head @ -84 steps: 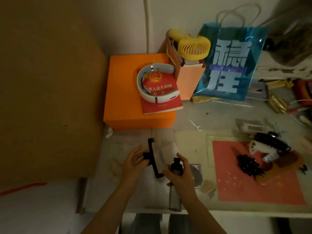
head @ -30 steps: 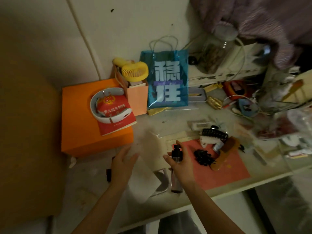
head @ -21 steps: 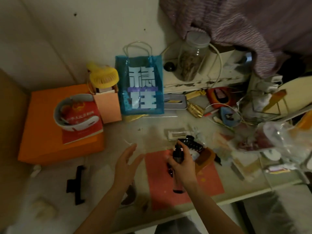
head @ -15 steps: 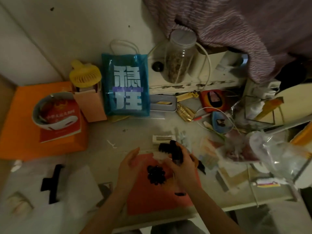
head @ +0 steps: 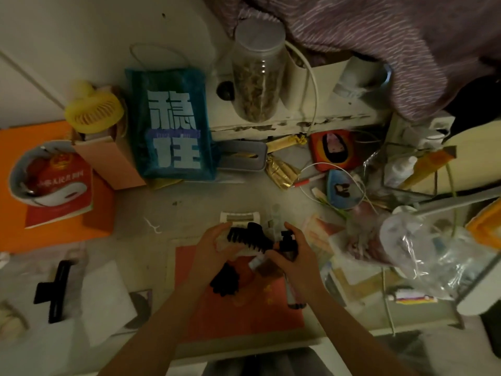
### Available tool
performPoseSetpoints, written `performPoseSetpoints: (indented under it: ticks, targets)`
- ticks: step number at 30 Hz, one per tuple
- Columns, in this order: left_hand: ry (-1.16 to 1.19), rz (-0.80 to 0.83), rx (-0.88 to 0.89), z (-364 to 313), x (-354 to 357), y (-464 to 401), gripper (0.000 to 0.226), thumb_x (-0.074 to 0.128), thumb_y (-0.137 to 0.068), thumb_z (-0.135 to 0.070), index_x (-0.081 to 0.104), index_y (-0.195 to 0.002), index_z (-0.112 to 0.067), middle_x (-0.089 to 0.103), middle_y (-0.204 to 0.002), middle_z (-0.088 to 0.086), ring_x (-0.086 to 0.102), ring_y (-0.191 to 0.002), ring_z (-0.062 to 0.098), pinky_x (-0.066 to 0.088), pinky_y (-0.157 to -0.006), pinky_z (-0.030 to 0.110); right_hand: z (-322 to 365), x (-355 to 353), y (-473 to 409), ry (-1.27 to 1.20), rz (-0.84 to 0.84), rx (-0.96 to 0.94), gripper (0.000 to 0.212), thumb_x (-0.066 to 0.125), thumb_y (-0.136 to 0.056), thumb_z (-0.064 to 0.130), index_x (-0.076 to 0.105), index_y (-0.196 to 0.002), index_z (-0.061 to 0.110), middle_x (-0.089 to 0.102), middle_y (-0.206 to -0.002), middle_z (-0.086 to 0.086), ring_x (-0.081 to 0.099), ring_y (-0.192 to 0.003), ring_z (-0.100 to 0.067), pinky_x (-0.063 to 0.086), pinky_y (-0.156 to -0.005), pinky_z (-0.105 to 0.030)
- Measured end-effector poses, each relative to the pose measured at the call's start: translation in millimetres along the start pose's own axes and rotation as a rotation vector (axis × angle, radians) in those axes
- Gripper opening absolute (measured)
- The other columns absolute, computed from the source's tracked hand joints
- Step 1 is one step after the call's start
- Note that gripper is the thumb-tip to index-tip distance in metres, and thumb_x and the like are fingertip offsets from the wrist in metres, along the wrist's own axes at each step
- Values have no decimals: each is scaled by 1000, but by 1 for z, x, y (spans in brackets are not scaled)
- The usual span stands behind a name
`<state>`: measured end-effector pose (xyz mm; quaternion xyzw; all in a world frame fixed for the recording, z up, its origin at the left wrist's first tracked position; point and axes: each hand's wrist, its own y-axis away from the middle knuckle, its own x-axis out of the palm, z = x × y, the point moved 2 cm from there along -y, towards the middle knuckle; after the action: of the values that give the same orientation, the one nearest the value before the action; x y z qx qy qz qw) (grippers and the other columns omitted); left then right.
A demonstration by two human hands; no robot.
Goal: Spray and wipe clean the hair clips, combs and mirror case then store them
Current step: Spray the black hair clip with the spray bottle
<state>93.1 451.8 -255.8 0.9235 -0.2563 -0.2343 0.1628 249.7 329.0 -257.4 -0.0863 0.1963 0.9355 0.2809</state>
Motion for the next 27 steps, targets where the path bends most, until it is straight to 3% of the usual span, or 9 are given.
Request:
performPoseSetpoints:
  ticks: [3, 6, 9, 13, 17, 21, 24, 27]
  targets:
    - [-51, 11, 11, 6, 4, -13, 54, 76, -78, -10, 56, -127, -13, 48, -121, -4, 46, -111, 8, 35, -76, -2, -6, -1, -4, -4, 3, 9, 62, 75, -80, 12, 41, -128, 33, 62, -105, 14, 59, -93, 15, 47, -75, -5]
    - [-99, 26, 19, 13, 8, -24, 51, 75, -78, -4, 58, -125, -11, 52, -119, -1, 50, -100, 4, 35, -74, -4, -12, 0, -4, -25, -22, 19, 61, 74, -81, 10, 42, -123, 40, 62, -103, 22, 60, -93, 14, 47, -74, -6]
    - [-115, 33, 25, 19, 12, -30, 49, 74, -79, -1, 58, -125, -9, 54, -117, 1, 51, -98, 6, 34, -69, -7, -15, 0, -3, -33, -24, 43, 60, 74, -81, 13, 43, -127, 35, 60, -103, 23, 60, -93, 13, 50, -76, -9]
    - [-161, 14, 87, 22, 16, -40, 52, 79, -72, 0, 62, -121, -8, 58, -106, 6, 54, -95, 14, 39, -73, 0, -20, -2, -1, -32, -32, 63, 61, 75, -81, 17, 42, -129, 34, 59, -106, 21, 60, -97, 9, 53, -80, -16]
    - [-277, 64, 128, 20, 15, -49, 58, 85, -66, -10, 64, -120, -11, 52, -94, 1, 52, -94, 17, 41, -80, 23, -26, -4, -1, -72, -50, 79, 60, 74, -81, 12, 44, -130, 29, 61, -106, 18, 64, -98, -2, 56, -83, -29]
    - [-316, 99, 184, 16, 14, -53, 48, 87, -64, -15, 68, -107, -27, 44, -85, -18, 50, -87, 8, 39, -72, 17, -28, -8, 1, -86, -62, 84, 59, 73, -81, 10, 43, -126, 36, 65, -99, 29, 65, -93, 3, 55, -73, -18]
    - [-336, 122, 213, 17, 13, -56, 45, 88, -63, -17, 72, -105, -20, 48, -87, -9, 50, -85, 2, 40, -79, 21, -28, -9, 2, -104, -66, 88, 58, 71, -82, 8, 43, -127, 31, 66, -96, 23, 65, -89, 4, 55, -71, -16]
    - [-360, 129, 212, 19, 13, -58, 46, 88, -63, -21, 72, -106, -19, 52, -94, -4, 54, -88, 11, 41, -77, 18, -25, -10, 2, -120, -69, 97, 58, 71, -82, 9, 43, -129, 26, 62, -99, 15, 64, -88, 6, 54, -71, -16]
